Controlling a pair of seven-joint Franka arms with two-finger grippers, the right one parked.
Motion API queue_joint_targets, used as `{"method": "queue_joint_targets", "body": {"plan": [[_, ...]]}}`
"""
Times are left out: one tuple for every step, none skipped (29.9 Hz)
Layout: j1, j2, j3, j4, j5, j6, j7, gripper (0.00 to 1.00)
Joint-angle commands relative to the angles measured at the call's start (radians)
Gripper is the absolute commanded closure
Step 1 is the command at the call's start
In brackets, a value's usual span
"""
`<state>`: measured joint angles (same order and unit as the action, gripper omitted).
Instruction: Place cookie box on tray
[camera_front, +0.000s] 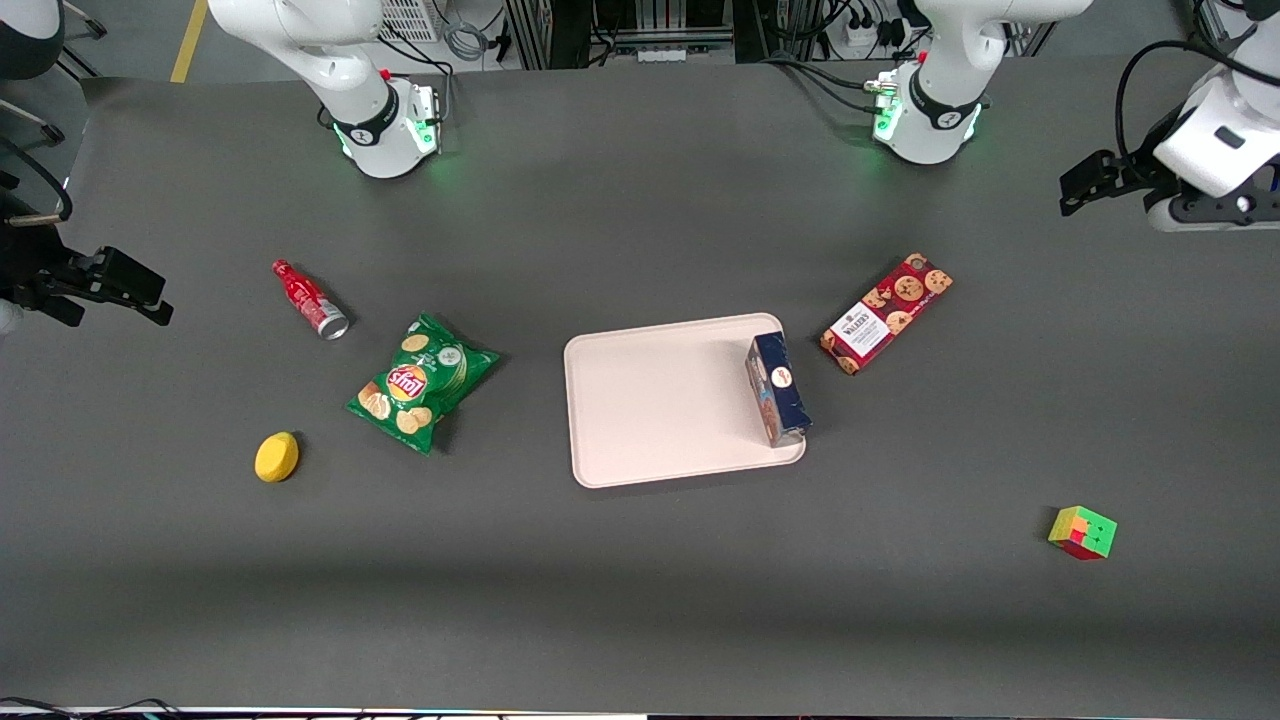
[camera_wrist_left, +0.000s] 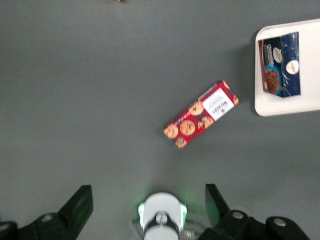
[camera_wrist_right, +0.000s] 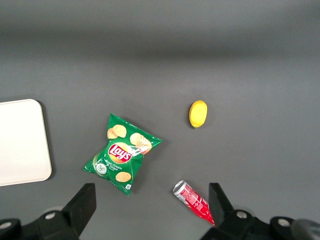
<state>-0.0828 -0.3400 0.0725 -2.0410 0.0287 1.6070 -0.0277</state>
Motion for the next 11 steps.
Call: {"method": "queue_joint_targets", "body": {"plan": [[0.000, -0.025, 0.004, -0.007, 0.010, 0.017, 0.017, 0.00], [0.000, -0.025, 0.004, -0.007, 0.010, 0.020, 0.017, 0.00], [0.000, -0.025, 0.009, -0.004, 0.010, 0.024, 0.017, 0.00], [0.002, -0.025, 0.009, -0.001, 0.010, 0.022, 0.017, 0.00], [0.002, -0.025, 0.010, 0.002, 0.010, 0.021, 0.015, 0.00], [0.002, -0.025, 0.010, 0.007, 0.010, 0.014, 0.017, 0.00], [0.002, -0.025, 0.010, 0.011, 0.010, 0.013, 0.017, 0.00], [0.002, -0.025, 0.010, 0.013, 0.010, 0.011, 0.017, 0.00], [0.003, -0.025, 0.010, 0.015, 0.010, 0.011, 0.017, 0.00], [0.003, -0.024, 0.010, 0.015, 0.010, 0.011, 0.017, 0.00], [0.003, -0.025, 0.010, 0.015, 0.010, 0.011, 0.015, 0.00]]}}
